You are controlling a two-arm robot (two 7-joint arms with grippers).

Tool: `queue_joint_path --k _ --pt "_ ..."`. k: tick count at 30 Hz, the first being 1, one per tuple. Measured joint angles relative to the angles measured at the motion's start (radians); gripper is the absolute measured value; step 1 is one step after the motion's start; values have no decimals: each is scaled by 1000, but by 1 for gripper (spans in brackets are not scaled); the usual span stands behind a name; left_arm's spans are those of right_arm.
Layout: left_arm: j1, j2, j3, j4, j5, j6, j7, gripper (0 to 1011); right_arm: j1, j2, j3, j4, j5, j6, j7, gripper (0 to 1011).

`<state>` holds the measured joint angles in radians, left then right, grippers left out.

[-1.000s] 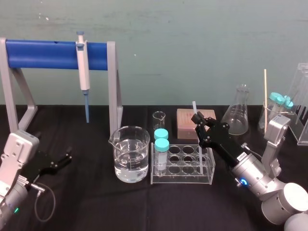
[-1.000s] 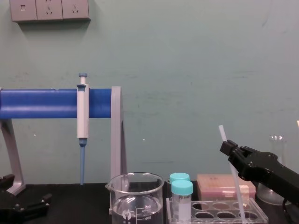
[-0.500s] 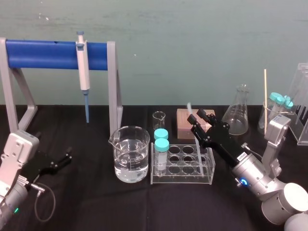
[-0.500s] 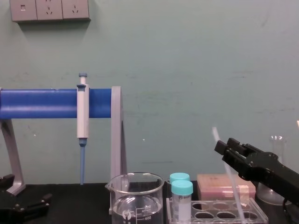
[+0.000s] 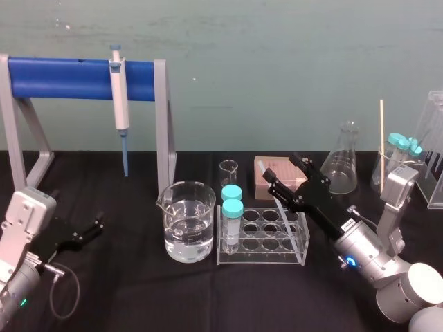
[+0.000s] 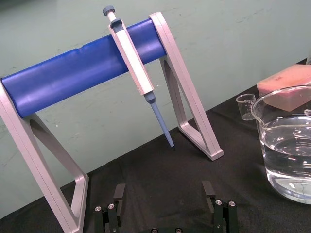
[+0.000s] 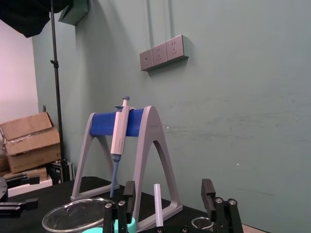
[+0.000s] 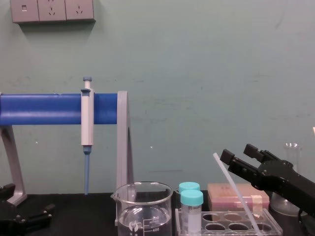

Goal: Pick up the stirring rod with one hand, then place it down.

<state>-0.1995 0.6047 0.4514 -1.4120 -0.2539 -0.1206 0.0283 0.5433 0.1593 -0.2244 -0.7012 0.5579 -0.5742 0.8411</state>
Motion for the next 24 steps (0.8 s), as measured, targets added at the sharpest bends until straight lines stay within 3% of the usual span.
queue_joint_path --k 6,17,20,24 --pt "0 0 0 0 0 0 0 1000 0 0 0 0 0 0 0 999" --pt "0 0 0 0 0 0 0 1000 0 0 0 0 0 0 1 1000" --pt "0 0 0 0 0 0 0 1000 -16 5 1 -38 -29 -11 -54 1000" --pt "0 0 0 0 0 0 0 1000 -57 13 21 -121 -94 -21 -194 1000"
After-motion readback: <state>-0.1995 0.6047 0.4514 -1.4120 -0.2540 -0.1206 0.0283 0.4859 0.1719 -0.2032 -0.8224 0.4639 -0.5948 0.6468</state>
